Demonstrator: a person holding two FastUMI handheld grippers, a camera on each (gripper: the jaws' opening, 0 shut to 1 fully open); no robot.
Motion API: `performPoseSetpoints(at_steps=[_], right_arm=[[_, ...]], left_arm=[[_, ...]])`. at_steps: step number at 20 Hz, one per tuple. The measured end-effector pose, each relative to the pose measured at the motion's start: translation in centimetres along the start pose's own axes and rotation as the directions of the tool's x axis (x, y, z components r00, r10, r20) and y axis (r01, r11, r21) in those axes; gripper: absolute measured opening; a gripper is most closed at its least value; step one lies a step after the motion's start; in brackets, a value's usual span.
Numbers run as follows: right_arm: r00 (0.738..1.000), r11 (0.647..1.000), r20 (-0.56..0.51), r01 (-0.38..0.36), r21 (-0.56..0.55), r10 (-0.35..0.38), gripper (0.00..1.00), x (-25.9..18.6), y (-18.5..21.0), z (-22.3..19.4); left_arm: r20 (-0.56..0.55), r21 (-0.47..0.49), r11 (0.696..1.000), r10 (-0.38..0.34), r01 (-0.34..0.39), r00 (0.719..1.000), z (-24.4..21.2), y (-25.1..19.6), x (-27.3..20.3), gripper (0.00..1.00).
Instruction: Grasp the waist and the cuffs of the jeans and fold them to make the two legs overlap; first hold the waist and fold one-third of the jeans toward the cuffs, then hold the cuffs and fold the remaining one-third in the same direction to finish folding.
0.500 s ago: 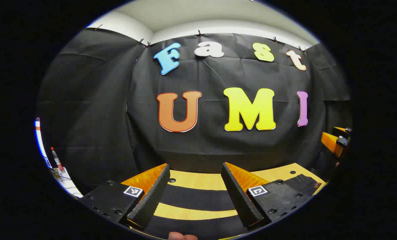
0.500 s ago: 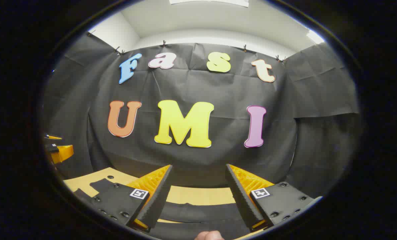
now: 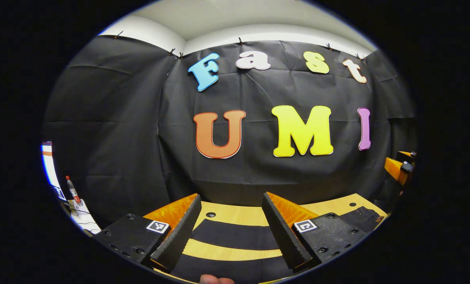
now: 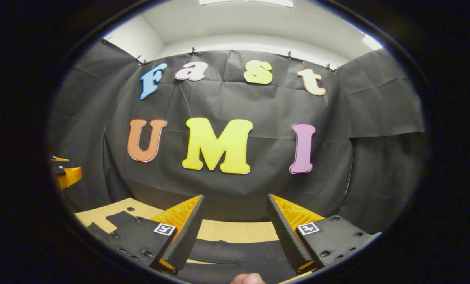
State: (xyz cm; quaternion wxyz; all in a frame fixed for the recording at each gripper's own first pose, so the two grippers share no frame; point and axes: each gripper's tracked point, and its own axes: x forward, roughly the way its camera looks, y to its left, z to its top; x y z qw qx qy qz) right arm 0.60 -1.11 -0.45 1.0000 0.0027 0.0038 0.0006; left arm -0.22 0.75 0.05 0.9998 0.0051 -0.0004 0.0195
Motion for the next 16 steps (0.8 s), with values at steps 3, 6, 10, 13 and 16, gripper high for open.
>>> performPoseSetpoints(at_steps=[3,6,10,13,16], right_arm=[[1.000,1.000,-0.010,0.006,0.005,-0.006,0.96,0.1,-0.5,-0.4],[0.999,1.000,-0.020,0.028,0.002,-0.028,0.93,-0.1,-1.8,-0.7],[0.996,0.998,-0.052,0.067,-0.005,-0.068,0.96,-0.3,-4.1,-2.0],[0.989,0.994,-0.096,0.113,-0.007,-0.113,0.93,-0.2,-6.8,-3.6],[0.970,0.984,-0.164,0.181,0.007,-0.177,0.93,-0.4,-11.0,-5.8]], left_arm=[[0.008,-0.006,1.000,-0.001,0.001,1.000,0.1,-0.1,-0.1,0.99],[-0.010,-0.010,1.000,0.006,-0.006,1.000,-0.7,0.2,-0.1,0.99],[-0.042,0.003,1.000,-0.002,0.002,0.999,-2.0,0.2,0.5,0.99],[-0.082,-0.014,1.000,0.006,-0.007,0.997,-3.5,0.6,0.8,1.00],[-0.153,-0.025,0.997,0.062,-0.067,0.986,-6.5,3.5,0.6,0.99]])
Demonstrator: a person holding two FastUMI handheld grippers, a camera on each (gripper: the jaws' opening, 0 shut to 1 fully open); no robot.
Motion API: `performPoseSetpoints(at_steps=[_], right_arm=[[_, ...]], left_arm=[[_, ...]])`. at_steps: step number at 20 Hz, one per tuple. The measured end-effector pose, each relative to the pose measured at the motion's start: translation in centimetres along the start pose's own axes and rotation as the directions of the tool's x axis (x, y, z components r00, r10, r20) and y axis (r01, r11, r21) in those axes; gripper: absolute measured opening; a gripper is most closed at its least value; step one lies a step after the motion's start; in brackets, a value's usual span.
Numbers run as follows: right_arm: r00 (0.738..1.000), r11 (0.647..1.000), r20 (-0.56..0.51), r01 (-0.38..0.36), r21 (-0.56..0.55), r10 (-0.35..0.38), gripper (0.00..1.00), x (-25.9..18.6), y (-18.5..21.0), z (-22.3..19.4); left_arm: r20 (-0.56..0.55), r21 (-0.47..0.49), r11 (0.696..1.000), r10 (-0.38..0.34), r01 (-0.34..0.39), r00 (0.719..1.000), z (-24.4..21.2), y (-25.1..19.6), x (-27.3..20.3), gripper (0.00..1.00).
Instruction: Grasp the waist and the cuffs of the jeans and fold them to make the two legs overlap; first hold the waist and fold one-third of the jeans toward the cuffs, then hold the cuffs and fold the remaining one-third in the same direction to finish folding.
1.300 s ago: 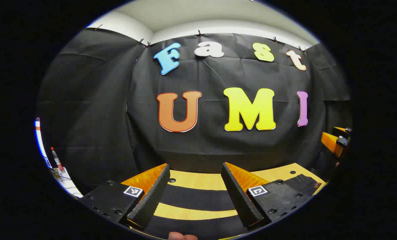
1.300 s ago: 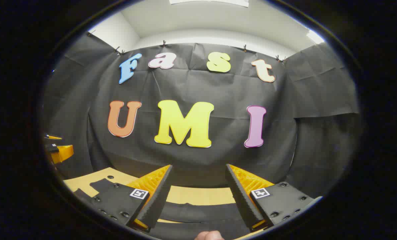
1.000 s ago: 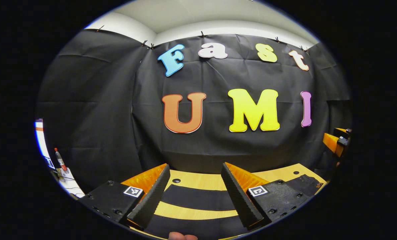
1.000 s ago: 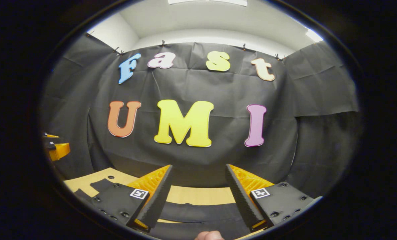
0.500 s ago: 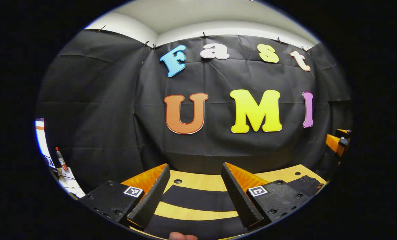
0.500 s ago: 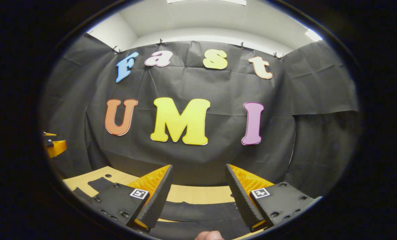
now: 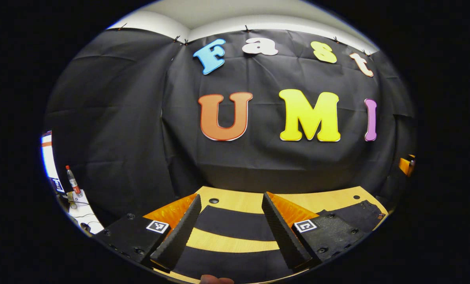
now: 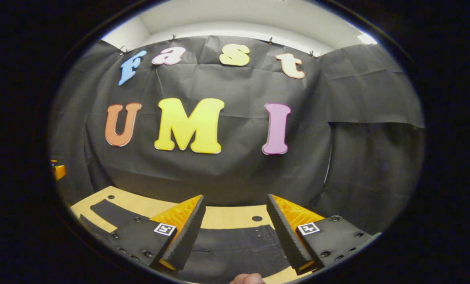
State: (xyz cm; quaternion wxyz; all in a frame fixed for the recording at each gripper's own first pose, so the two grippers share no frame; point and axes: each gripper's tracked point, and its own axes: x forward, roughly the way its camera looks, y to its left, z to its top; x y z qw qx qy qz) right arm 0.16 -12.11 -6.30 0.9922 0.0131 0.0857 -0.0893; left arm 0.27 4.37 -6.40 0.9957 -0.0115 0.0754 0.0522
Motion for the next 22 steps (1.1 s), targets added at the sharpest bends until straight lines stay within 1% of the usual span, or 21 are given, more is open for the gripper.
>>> performPoseSetpoints(at_steps=[1,3,4,5,6,7,8,9,10,11,12,13,15,16,17,18,19,20,22], right_arm=[[0.999,0.999,-0.031,0.032,0.006,-0.032,0.93,0.3,-2.0,-1.0],[0.992,0.997,-0.100,0.075,0.034,-0.071,0.93,0.6,-5.2,-3.1],[0.985,0.994,-0.151,0.091,0.064,-0.081,0.99,0.6,-6.7,-4.5],[0.975,0.988,-0.208,0.104,0.115,-0.078,0.96,0.6,-7.9,-6.1],[0.960,0.979,-0.274,0.115,0.168,-0.065,0.94,0.6,-8.8,-8.3],[0.936,0.966,-0.348,0.134,0.223,-0.050,0.94,0.5,-9.5,-10.6],[0.906,0.939,-0.423,0.167,0.299,-0.026,0.96,0.2,-10.2,-13.3],[0.875,0.905,-0.484,0.204,0.372,0.002,0.95,-0.1,-10.4,-15.4],[0.842,0.866,-0.539,0.247,0.434,0.030,0.94,-0.2,-10.9,-17.7],[0.815,0.831,-0.576,0.283,0.479,0.054,0.94,-0.5,-11.3,-19.5],[0.784,0.791,-0.616,0.327,0.517,0.079,0.98,-1.0,-11.6,-21.5],[0.758,0.761,-0.644,0.357,0.542,0.103,0.98,-1.4,-11.9,-23.0],[0.716,0.713,-0.684,0.406,0.571,0.140,0.98,-2.6,-12.6,-25.6],[0.702,0.691,-0.696,0.426,0.583,0.154,0.98,-2.8,-12.6,-26.2],[0.688,0.674,-0.705,0.440,0.593,0.171,0.98,-2.6,-12.5,-27.0],[0.680,0.663,-0.709,0.445,0.602,0.187,0.92,-2.5,-12.2,-27.6],[0.666,0.654,-0.717,0.451,0.608,0.207,0.98,-2.4,-12.0,-28.2],[0.659,0.643,-0.720,0.459,0.613,0.216,0.98,-2.3,-12.1,-28.8],[0.652,0.614,-0.725,0.484,0.623,0.221,0.98,-1.9,-12.8,-29.5]], left_arm=[[-0.029,-0.006,1.000,0.022,-0.022,0.999,-1.2,1.2,0.1,0.99],[-0.100,-0.035,0.997,0.071,-0.074,0.992,-3.7,4.0,0.0,0.99],[-0.138,-0.056,0.993,0.092,-0.101,0.986,-5.3,5.5,-0.3,0.99],[-0.180,-0.082,0.990,0.095,-0.111,0.979,-7.1,6.4,-0.5,0.99],[-0.229,-0.121,0.987,0.079,-0.109,0.970,-9.1,6.9,-0.9,0.99],[-0.289,-0.186,0.976,0.055,-0.112,0.956,-11.3,7.2,-1.6,0.99],[-0.357,-0.262,0.957,0.022,-0.123,0.934,-13.9,7.1,-2.3,0.98],[-0.440,-0.359,0.920,-0.019,-0.157,0.898,-16.8,6.7,-3.3,0.99],[-0.492,-0.448,0.871,-0.053,-0.200,0.869,-18.6,6.3,-4.0,0.99],[-0.542,-0.541,0.796,-0.081,-0.273,0.836,-20.5,5.8,-4.8,0.99],[-0.575,-0.605,0.719,-0.095,-0.344,0.813,-21.7,5.7,-5.3,1.00],[-0.601,-0.651,0.638,-0.103,-0.411,0.792,-22.8,5.5,-5.9,0.99],[-0.624,-0.711,0.484,-0.100,-0.510,0.775,-24.0,5.1,-6.7,1.00],[-0.629,-0.734,0.410,-0.105,-0.542,0.771,-24.3,4.8,-6.9,0.99],[-0.628,-0.751,0.341,-0.105,-0.565,0.771,-24.3,4.5,-6.9,0.99],[-0.626,-0.762,0.285,-0.098,-0.581,0.773,-24.2,4.4,-6.8,0.99],[-0.628,-0.766,0.248,-0.092,-0.593,0.773,-24.3,5.0,-7.1,0.99],[-0.633,-0.765,0.225,-0.087,-0.604,0.769,-24.5,5.6,-7.8,0.99],[-0.640,-0.762,0.193,-0.082,-0.618,0.764,-24.9,5.9,-6.8,0.99]])
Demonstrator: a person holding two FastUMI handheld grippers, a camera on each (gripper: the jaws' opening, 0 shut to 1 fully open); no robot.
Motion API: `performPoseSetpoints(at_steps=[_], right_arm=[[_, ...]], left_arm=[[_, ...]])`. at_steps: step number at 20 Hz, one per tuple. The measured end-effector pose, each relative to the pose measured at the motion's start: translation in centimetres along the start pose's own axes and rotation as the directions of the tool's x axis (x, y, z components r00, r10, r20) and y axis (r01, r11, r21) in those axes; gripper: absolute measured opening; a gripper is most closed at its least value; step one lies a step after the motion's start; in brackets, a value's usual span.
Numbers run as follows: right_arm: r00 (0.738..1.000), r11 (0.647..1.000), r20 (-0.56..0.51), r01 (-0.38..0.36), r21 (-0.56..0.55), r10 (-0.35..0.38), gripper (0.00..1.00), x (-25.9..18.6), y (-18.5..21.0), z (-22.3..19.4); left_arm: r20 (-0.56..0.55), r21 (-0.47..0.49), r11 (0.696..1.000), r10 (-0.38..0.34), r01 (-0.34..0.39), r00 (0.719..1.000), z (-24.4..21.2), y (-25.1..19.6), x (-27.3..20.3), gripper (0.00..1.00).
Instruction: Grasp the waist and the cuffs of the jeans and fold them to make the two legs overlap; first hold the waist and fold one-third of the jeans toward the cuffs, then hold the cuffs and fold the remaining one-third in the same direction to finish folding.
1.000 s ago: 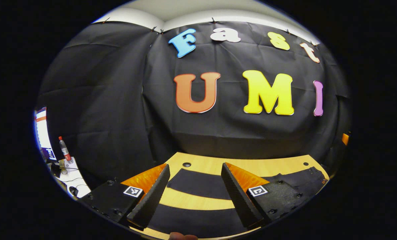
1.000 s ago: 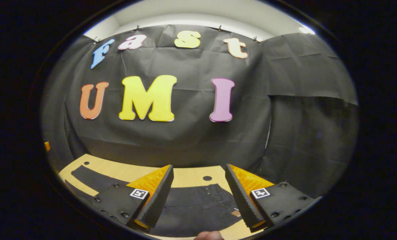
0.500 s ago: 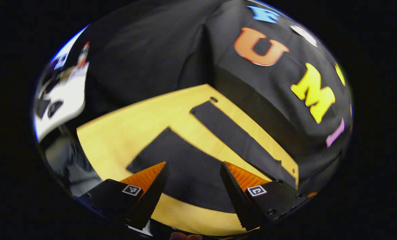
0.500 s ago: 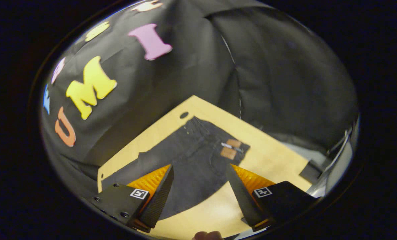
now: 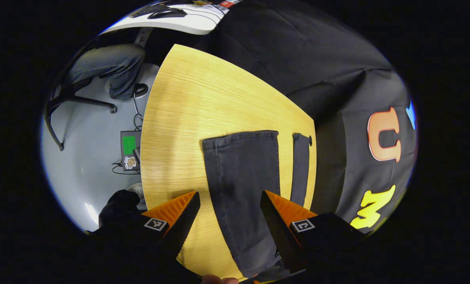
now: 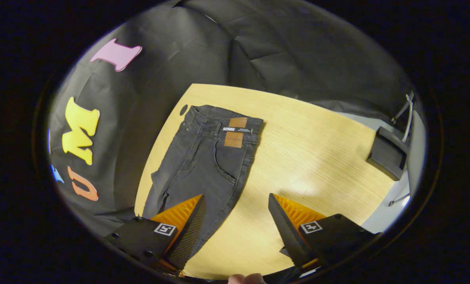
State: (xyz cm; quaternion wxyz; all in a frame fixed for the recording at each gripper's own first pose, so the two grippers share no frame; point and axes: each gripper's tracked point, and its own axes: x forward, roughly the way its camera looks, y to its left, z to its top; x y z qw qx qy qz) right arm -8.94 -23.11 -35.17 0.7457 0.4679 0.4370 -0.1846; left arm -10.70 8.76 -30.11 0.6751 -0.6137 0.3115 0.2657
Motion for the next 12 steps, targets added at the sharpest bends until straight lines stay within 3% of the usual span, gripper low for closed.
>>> performPoseSetpoints(at_steps=[1,3,7,8,9,10,12], right_arm=[[1.000,1.000,0.000,0.000,0.022,0.000,0.92,0.3,-0.3,0.6],[1.000,0.997,0.009,-0.017,0.069,0.016,0.98,1.1,-0.2,2.0],[0.999,0.988,0.036,-0.010,0.157,0.004,0.92,3.0,-0.6,4.8],[0.999,0.987,0.042,-0.017,0.161,0.010,0.98,3.3,-0.4,5.2],[0.999,0.987,0.046,-0.019,0.159,0.012,0.92,3.8,-0.1,5.8],[0.999,0.989,0.049,-0.020,0.150,0.013,0.97,4.2,0.1,6.0],[0.999,0.992,0.050,-0.028,0.122,0.023,0.95,5.1,1.1,6.5]], left_arm=[[0.002,-0.009,1.000,-0.016,0.016,1.000,0.4,-0.3,1.1,0.99],[0.000,0.016,1.000,-0.016,0.016,1.000,0.8,-0.3,2.3,0.99],[0.007,0.058,0.998,-0.036,0.036,0.999,0.8,-1.9,3.3,0.99],[0.009,0.063,0.997,-0.044,0.043,0.999,0.9,-2.3,3.6,1.00],[0.008,0.067,0.996,-0.050,0.050,0.999,0.9,-2.6,3.7,1.00],[0.005,0.072,0.996,-0.057,0.056,0.998,0.8,-3.1,4.0,1.00],[-0.001,0.081,0.994,-0.068,0.068,0.998,0.8,-3.9,4.8,1.00]])
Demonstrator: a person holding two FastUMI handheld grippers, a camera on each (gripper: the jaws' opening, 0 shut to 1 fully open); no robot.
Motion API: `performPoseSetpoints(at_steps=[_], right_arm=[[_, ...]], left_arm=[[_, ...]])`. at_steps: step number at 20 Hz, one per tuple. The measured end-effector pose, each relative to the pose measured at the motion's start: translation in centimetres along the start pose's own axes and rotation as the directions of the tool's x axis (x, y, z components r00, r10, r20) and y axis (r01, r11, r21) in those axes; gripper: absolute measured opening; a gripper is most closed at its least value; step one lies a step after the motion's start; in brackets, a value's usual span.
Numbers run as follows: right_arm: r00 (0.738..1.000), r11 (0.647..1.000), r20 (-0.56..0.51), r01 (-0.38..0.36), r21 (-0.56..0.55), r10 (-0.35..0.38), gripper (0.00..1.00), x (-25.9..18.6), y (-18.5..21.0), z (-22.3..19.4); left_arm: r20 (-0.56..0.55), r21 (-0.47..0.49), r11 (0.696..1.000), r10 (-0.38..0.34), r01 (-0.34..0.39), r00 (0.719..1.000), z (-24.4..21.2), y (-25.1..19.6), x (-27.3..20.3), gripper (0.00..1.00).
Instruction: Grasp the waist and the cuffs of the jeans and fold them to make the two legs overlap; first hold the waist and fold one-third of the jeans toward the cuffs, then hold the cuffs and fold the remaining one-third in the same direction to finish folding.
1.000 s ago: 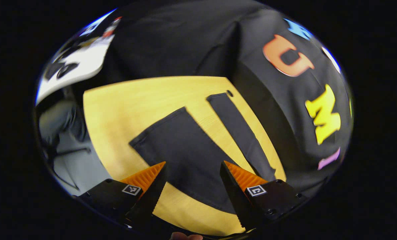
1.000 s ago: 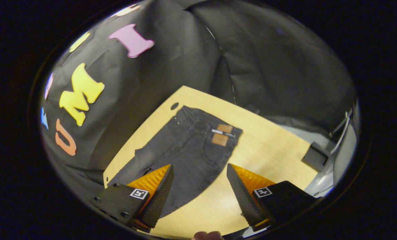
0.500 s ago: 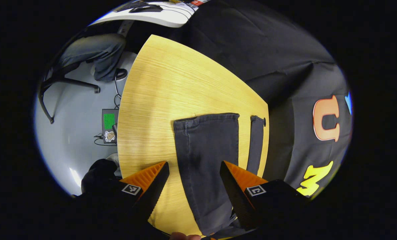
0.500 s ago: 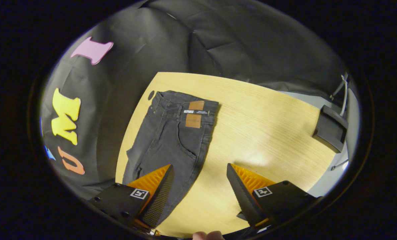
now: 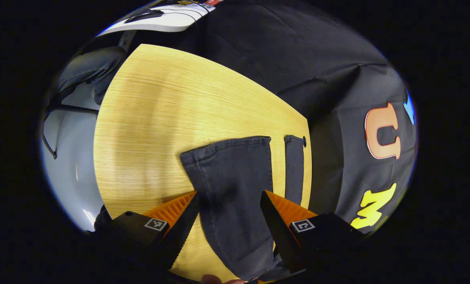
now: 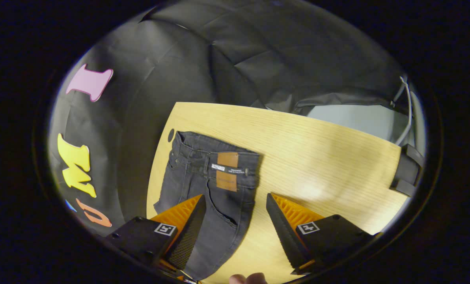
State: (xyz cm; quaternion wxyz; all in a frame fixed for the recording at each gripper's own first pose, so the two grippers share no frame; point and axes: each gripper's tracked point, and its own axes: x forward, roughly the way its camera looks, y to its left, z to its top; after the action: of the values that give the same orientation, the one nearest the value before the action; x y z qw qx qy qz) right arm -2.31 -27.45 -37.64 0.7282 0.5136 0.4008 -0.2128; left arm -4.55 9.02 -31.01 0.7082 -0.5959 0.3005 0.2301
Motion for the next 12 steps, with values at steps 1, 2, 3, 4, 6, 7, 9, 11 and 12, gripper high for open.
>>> performPoseSetpoints(at_steps=[1,2,3,4,6,7,9,11,12], right_arm=[[1.000,1.000,-0.002,-0.003,-0.010,0.003,0.95,0.4,0.5,0.1],[1.000,1.000,-0.005,-0.002,-0.021,0.002,0.95,0.9,1.0,0.2],[1.000,0.999,-0.005,0.002,-0.036,-0.003,0.95,1.1,1.4,0.2],[1.000,0.999,-0.008,0.006,-0.052,-0.007,0.95,1.2,1.4,0.2],[0.999,0.997,-0.002,0.038,-0.063,-0.038,0.95,1.4,1.3,0.5],[0.998,0.996,0.004,0.064,-0.054,-0.064,0.92,1.6,1.1,0.6],[0.992,0.992,0.016,0.124,-0.039,-0.123,0.77,1.8,0.4,0.7],[0.984,0.984,0.017,0.176,-0.019,-0.175,0.44,2.2,-0.8,1.0],[0.987,0.987,0.013,0.160,0.012,-0.160,0.29,2.5,-0.5,1.0]], left_arm=[[-0.004,0.003,1.000,-0.005,0.005,1.000,0.0,-0.4,0.3,1.00],[-0.009,0.007,1.000,-0.005,0.005,1.000,-0.1,-0.8,0.7,0.98],[-0.011,0.014,1.000,-0.003,0.003,1.000,0.0,-1.1,1.1,0.98],[-0.013,0.022,1.000,-0.001,0.002,1.000,0.0,-1.5,1.3,0.98],[-0.020,0.036,0.999,0.013,-0.013,1.000,0.0,-1.6,1.8,0.97],[-0.021,0.040,0.999,0.027,-0.026,0.999,-0.1,-1.5,2.1,0.93],[-0.031,0.032,0.998,0.052,-0.051,0.998,-0.1,-1.1,2.6,0.67],[-0.049,0.029,0.998,0.065,-0.064,0.997,-0.1,-0.9,3.0,0.58],[-0.060,0.032,0.997,0.071,-0.070,0.996,-0.1,-0.7,3.4,0.53]])
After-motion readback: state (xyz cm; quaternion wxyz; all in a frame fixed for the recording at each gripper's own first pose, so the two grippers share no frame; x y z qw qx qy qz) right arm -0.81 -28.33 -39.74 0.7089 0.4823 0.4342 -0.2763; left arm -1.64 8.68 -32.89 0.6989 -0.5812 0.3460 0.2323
